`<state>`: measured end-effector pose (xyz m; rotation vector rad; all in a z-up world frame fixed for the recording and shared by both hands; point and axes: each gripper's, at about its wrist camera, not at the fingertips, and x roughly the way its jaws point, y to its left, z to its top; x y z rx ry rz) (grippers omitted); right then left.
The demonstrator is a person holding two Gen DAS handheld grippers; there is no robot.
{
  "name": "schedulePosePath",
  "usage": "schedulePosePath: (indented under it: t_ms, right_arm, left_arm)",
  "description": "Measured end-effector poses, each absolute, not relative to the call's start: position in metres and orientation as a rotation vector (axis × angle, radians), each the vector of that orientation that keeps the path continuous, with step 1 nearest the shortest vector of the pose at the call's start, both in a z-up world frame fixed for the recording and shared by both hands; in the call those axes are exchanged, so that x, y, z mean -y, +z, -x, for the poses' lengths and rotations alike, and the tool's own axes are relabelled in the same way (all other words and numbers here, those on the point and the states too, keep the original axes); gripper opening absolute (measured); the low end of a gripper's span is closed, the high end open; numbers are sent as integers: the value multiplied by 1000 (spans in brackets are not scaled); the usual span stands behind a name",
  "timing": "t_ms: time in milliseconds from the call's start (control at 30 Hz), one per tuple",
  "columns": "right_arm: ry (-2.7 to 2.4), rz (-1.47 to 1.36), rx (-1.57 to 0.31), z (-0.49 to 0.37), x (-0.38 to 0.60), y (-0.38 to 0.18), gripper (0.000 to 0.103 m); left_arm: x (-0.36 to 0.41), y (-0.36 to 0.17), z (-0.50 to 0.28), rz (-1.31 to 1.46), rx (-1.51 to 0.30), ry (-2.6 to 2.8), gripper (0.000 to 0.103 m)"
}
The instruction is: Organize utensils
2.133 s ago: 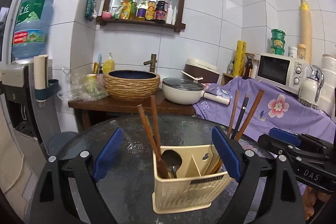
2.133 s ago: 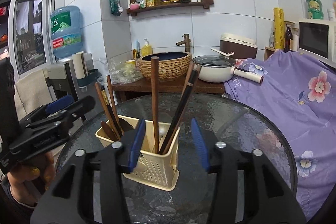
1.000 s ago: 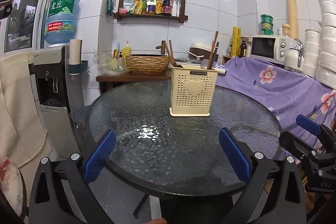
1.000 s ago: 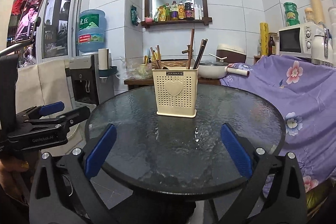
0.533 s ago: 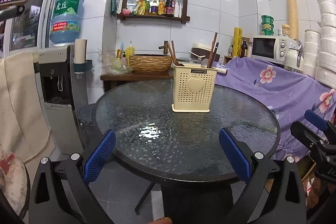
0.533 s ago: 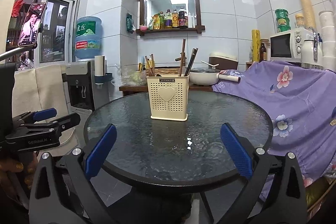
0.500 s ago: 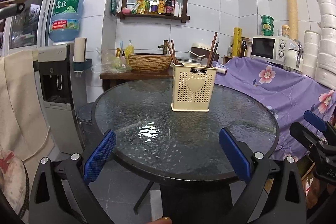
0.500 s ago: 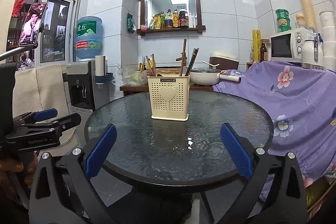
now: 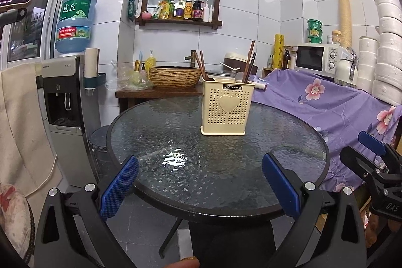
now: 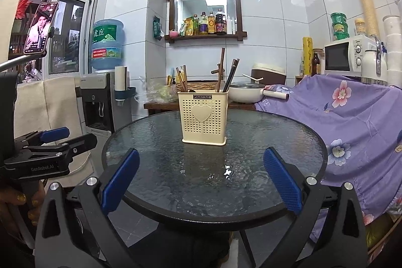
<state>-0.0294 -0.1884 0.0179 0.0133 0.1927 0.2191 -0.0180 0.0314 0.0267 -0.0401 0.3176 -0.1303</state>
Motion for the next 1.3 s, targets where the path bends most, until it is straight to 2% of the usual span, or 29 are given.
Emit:
schedulePosePath:
  t_ms: [1300]
  right_arm:
    - [226,9,-196,30,180,14,97]
  left_arm:
    - [-23,24,22,25,-308,-105,97]
